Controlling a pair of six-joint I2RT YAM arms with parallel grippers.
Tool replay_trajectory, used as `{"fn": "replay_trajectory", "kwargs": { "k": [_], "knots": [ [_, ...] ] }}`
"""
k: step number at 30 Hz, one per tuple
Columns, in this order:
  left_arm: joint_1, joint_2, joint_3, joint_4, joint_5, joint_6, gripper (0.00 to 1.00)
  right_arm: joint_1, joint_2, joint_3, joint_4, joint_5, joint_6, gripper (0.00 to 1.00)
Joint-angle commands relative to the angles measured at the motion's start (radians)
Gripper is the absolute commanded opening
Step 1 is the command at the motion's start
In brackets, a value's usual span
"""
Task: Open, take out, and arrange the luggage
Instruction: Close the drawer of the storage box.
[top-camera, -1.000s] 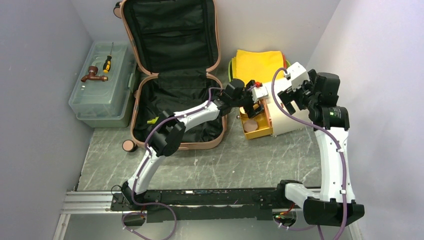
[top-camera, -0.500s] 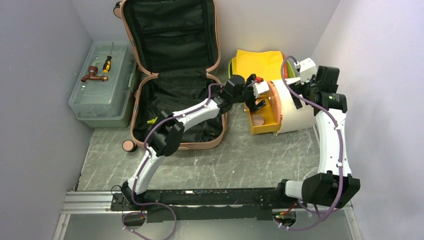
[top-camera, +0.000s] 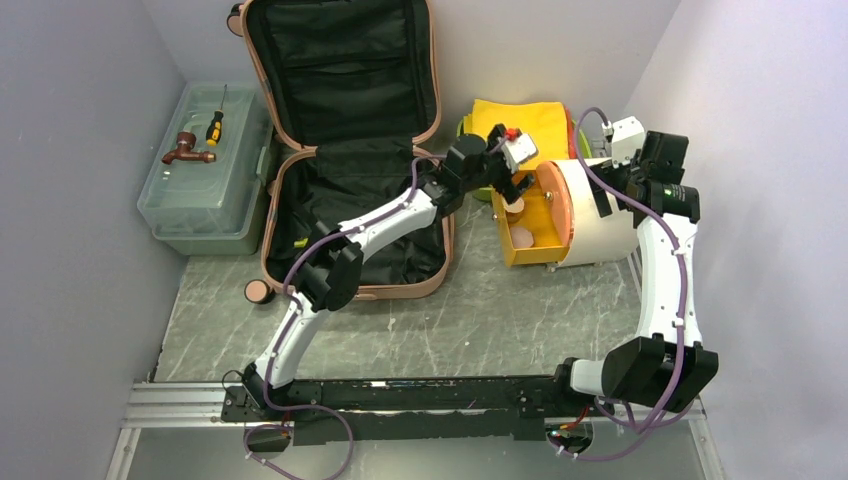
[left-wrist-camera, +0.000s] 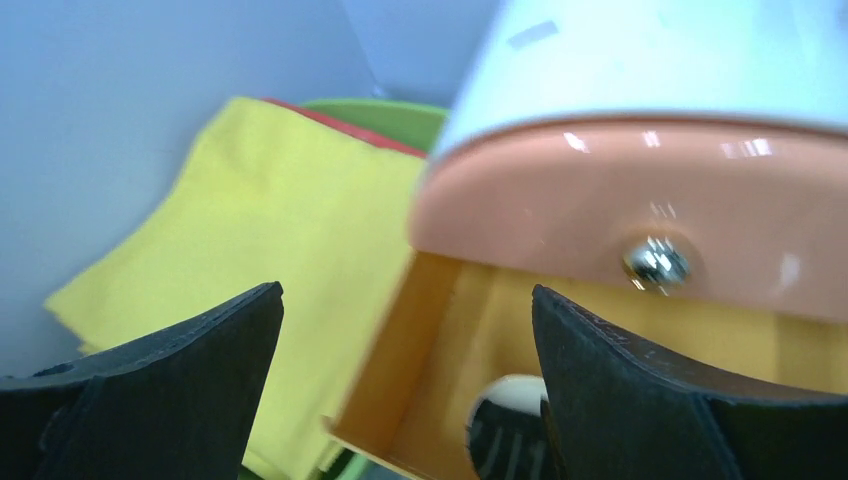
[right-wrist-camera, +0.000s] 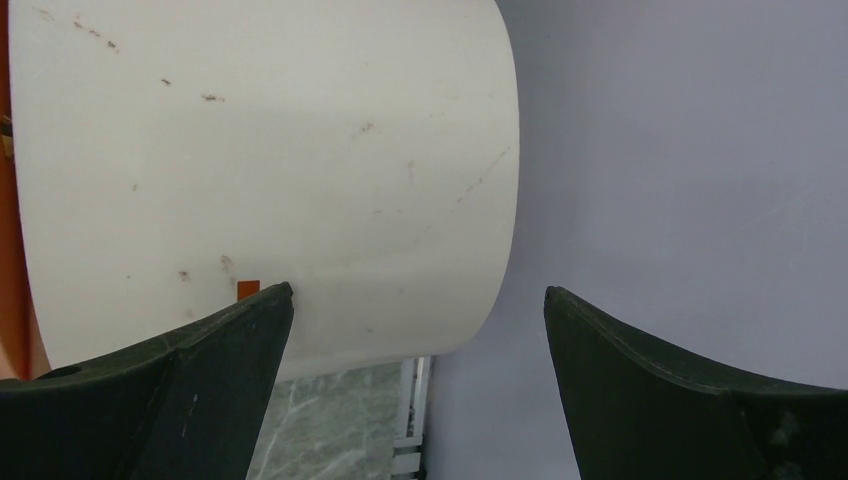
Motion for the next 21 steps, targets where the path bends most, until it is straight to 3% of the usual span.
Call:
{"fn": "replay_trajectory", "kwargs": {
  "k": [1, 7, 15, 18, 21],
  "knots": [
    [0.046, -0.048, 0.143, 0.055, -0.105, -0.122, 0.99, -0.019, 0.033, 0.018, -0.012, 0.022, 0.034, 1.00],
    [0.141, -0.081, 0.245, -0.149, -0.047, -0.059, 0.99, -0.040, 0.027, 0.011, -0.017, 0.012, 0.039, 1.00],
    [0.260, -0.195, 0.055, -0.539, 0.337, 0.162, 0.70, -0.044, 0.023, 0.009, -0.022, 0.017, 0.060, 1.00],
    [0.261, -0.219, -0.030, -0.627, 0.440, 0.258, 0.70, -0.044, 0.025, 0.011, -0.031, 0.015, 0.076, 1.00],
    [0.255, -0.181, -0.036, -0.660, 0.491, 0.263, 0.74, -0.044, 0.031, 0.019, -0.042, 0.010, 0.086, 1.00]
  ]
}}
